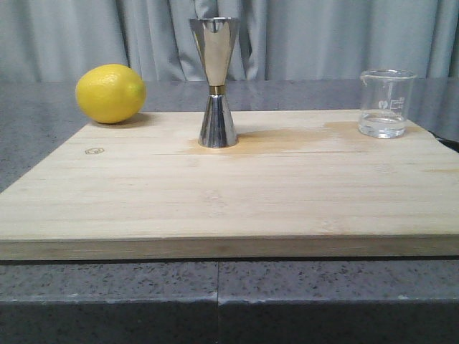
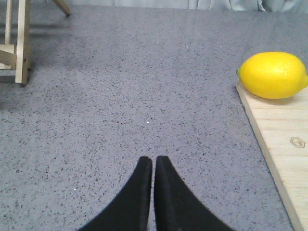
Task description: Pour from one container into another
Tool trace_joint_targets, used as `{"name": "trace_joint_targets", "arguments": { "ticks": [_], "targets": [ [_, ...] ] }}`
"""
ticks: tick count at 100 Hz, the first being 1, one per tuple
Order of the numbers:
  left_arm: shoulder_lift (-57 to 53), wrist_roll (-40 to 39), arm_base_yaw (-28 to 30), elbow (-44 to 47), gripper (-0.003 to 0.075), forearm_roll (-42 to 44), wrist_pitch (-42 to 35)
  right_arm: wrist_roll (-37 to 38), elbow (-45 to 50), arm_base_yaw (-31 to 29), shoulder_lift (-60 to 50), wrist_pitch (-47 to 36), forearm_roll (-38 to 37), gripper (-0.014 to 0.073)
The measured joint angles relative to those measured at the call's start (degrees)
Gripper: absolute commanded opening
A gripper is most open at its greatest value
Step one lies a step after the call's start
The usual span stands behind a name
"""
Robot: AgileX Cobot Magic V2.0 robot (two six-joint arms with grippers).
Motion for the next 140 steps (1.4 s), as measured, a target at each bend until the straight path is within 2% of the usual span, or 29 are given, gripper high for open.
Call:
{"name": "trace_joint_targets", "arguments": {
  "ticks": [23,44,58,74,140],
  "targets": [
    [-13.12,0.00,0.00,17.43,-0.0019,0.00,-11.45,0.00,0.00,0.00,0.00,0.00,0.00,-0.0062],
    [-18.93,0.00,0.00,26.05,-0.0019,0.88,-18.65,0.00,0.00,0.00,0.00,0.00,0.00,-0.0062],
    [-19.08,-0.04,0.00,26.32,-0.0019,1.24,-23.12,0.00,0.00,0.00,0.00,0.00,0.00,-0.0062],
    [-19.08,-0.04,0.00,26.32,-0.0019,1.28,-24.55,0.00,0.00,0.00,0.00,0.00,0.00,-0.0062],
    [-19.08,-0.04,0.00,26.32,-0.0019,1.37,-24.91,0.00,0.00,0.00,0.00,0.00,0.00,-0.0062]
  ]
}}
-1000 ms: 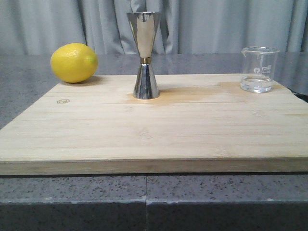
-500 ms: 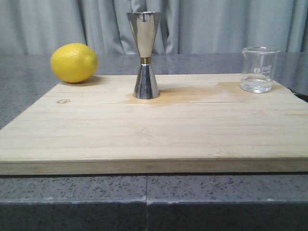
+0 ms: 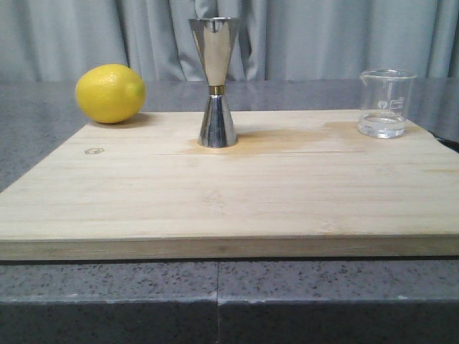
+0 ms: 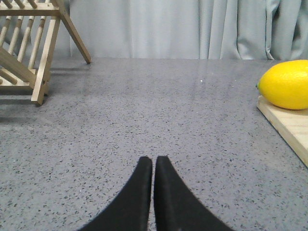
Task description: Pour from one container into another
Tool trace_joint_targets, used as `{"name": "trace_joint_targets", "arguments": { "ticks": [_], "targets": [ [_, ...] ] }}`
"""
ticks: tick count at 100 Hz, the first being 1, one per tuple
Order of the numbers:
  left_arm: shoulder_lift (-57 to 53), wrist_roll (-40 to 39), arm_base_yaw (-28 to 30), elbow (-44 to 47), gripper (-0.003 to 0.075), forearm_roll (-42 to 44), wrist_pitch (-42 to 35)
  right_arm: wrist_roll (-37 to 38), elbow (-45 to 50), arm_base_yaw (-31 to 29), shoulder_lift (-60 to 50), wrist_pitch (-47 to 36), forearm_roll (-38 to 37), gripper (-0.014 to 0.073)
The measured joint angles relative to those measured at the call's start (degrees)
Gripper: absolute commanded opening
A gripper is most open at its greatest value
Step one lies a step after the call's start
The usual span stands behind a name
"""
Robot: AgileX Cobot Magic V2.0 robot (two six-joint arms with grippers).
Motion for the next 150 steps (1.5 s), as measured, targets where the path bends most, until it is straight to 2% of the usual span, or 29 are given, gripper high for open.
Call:
{"name": "trace_joint_targets", "arguments": {
  "ticks": [24,39,70,95,150],
  "targets": [
    [0.00,0.00,0.00,0.00,-0.0019,0.00,0.00,0.00,0.59,-0.24,-1.04,-0.31,0.00,-0.0062],
    [0.00,0.00,0.00,0.00,-0.0019,0.00,0.00,0.00,6.66,-1.47,-7.92,-2.86,0.00,-0.0062],
    [0.00,0.00,0.00,0.00,-0.0019,0.00,0.00,0.00,30.32,-1.81,-24.84,-25.98,3.99,-0.0062],
    [0.00,0.00,0.00,0.00,-0.0019,0.00,-0.06,0.00,44.42,-1.81,-29.33,-34.85,5.33,-0.0062],
    [0.00,0.00,0.00,0.00,-0.0019,0.00,-0.15,0.00,45.23,0.52,-29.43,-38.61,5.17,-0.0062]
  ]
}}
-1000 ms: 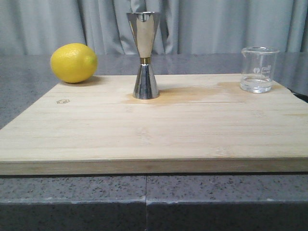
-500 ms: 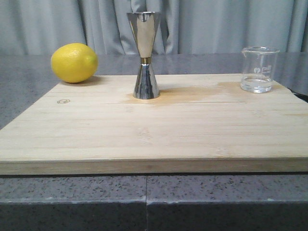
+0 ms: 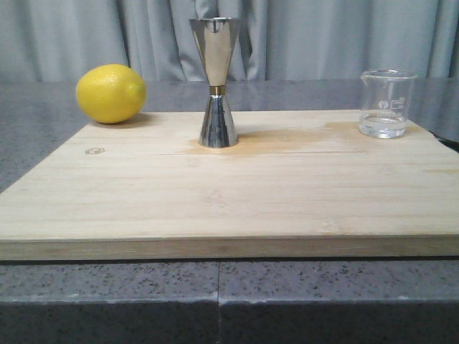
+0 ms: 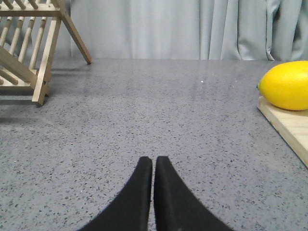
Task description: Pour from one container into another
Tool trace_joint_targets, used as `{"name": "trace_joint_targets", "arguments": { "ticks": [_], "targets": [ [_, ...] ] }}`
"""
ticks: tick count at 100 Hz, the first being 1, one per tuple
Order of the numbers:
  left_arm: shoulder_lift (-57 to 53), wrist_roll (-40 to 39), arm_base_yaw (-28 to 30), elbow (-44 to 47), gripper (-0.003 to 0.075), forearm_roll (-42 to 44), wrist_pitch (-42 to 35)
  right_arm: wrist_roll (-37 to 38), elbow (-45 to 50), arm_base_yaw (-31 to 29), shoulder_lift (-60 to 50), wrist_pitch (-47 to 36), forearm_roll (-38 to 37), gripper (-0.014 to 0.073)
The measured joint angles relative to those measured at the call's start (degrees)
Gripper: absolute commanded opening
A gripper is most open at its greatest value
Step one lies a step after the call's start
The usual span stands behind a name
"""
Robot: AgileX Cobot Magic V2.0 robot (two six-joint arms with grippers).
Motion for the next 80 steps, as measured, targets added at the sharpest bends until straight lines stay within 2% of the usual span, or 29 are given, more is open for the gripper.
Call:
{"name": "trace_joint_targets", "arguments": {
  "ticks": [14,27,36,80],
  "targets": [
    [0.00,-0.09,0.00,0.00,-0.0019,0.00,0.00,1.71,0.00,0.00,0.00,-0.62,-2.08,-0.0062],
    [0.00,-0.09,0.00,0.00,-0.0019,0.00,0.00,12.77,0.00,0.00,0.00,-2.46,-15.18,-0.0062],
    [0.00,-0.09,0.00,0.00,-0.0019,0.00,0.00,16.46,0.00,0.00,0.00,-3.58,-19.56,-0.0062],
    [0.00,-0.13,0.00,0.00,-0.0019,0.00,0.00,18.22,0.00,0.00,0.00,-4.88,-21.52,-0.0062]
  ]
}}
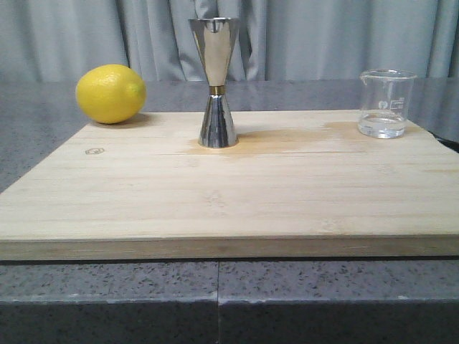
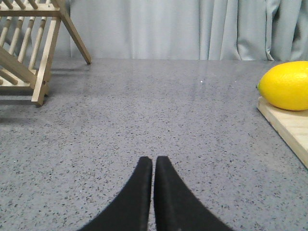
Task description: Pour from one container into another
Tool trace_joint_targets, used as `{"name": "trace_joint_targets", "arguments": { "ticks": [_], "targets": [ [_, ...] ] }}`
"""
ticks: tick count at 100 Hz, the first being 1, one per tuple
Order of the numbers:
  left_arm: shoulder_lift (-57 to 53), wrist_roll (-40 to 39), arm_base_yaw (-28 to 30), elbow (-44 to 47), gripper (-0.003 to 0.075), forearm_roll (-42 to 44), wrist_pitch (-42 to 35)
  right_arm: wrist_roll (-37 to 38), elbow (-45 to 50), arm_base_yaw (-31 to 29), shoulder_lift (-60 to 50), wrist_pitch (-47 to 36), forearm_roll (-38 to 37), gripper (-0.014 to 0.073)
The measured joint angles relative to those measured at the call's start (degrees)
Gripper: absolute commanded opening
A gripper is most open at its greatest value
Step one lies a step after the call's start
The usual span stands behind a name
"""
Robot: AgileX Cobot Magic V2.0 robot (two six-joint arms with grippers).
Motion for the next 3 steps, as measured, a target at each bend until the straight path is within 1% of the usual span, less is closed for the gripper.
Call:
{"name": "trace_joint_targets", "arguments": {
  "ticks": [3],
  "targets": [
    [0.00,0.00,0.00,0.00,-0.0019,0.00,0.00,0.00,0.00,0.00,0.00,0.00,0.00,-0.0062]
  ]
}}
